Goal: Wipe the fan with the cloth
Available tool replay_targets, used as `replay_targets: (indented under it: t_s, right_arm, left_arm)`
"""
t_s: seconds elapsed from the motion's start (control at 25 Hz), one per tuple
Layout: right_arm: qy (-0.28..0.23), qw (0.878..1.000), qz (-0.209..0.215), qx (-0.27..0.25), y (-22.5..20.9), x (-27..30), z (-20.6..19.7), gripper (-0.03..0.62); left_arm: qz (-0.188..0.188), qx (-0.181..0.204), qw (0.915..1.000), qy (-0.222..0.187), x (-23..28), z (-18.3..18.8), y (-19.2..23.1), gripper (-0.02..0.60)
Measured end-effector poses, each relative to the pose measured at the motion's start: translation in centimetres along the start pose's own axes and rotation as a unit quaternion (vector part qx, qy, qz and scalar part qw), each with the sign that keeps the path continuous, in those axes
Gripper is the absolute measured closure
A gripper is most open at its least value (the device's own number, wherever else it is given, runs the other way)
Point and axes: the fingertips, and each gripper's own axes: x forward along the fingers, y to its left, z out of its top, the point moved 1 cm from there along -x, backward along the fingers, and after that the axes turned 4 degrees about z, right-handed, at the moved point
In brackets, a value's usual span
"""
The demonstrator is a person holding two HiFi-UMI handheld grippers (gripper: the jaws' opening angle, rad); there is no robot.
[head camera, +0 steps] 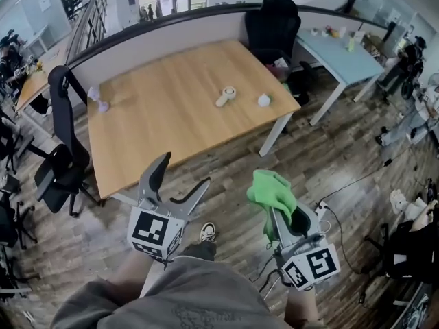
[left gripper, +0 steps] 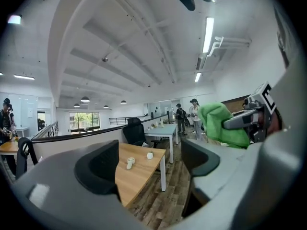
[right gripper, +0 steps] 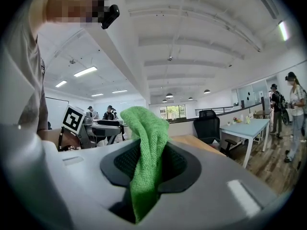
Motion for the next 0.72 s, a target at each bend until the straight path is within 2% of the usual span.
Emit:
replay_targets:
  t_s: [0.4, 0.6, 0.72]
  right_arm:
    - [0.013, 1.000, -0.002, 0.009, -4.0, 10.4, 1.0, 0.493]
    - [0.028, 1.000, -0.004, 0.004, -5.7, 13.4, 1.3, 0.493]
    - [0.035, 0.999, -0.014, 0.005, -7.5, 14.7, 1.2, 0.493]
  left_arm:
    - [-0.012, 0.006, 0.9998, 0.016, 9.0, -1.2, 7.2, 0.189]
    - [-0.023, -0.018, 0.9992, 0.027, 12.1, -2.0, 8.8, 0.189]
    - [-0.027, -0.014, 0.9987, 0.041, 14.4, -3.0, 9.2, 0.189]
